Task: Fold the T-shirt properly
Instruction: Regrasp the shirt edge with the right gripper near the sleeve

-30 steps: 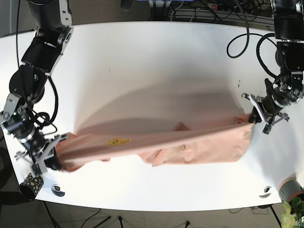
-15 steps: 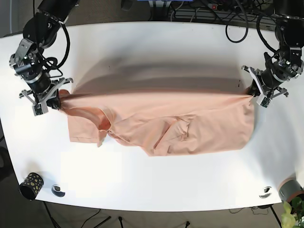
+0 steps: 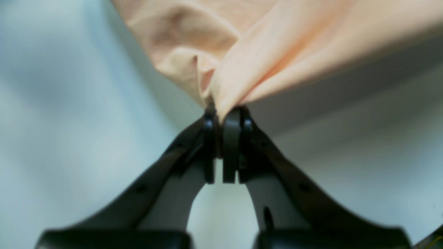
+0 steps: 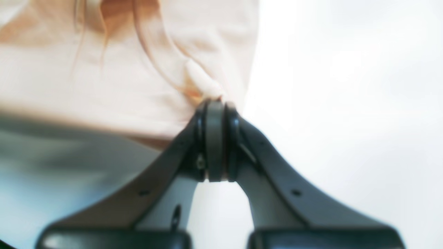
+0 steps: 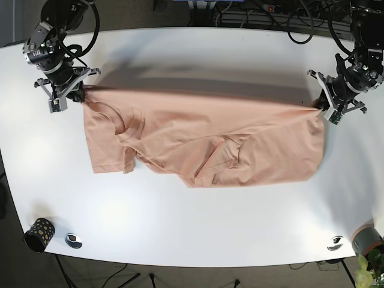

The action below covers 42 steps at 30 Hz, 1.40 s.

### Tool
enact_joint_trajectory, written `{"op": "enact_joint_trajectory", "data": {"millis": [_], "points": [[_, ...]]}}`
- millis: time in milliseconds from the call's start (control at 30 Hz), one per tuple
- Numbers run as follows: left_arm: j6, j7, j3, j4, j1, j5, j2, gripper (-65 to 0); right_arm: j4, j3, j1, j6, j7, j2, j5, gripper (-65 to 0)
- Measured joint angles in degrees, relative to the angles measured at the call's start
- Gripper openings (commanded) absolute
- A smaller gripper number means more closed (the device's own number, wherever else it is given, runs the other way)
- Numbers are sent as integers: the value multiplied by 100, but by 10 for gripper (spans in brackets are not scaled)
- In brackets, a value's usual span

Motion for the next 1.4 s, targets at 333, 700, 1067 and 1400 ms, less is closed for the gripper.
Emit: {"op": "enact_joint_trajectory", "data": {"millis": [333, 700, 1067, 1400], "points": [[-352, -11, 2, -2, 216, 4, 13, -650, 195, 328, -203, -2, -166, -363, 4, -525], [-354, 4, 0, -2, 240, 33, 15, -650, 654, 319, 63, 0, -922, -511, 710, -87], [-356, 2, 0, 2, 221, 24, 42, -650, -157, -168, 1233, -17, -1652, -492, 981, -182], [-350, 0, 0, 2, 208, 20, 44, -650, -1974, -562, 2181, -17, -1646, -114, 955, -182]]}}
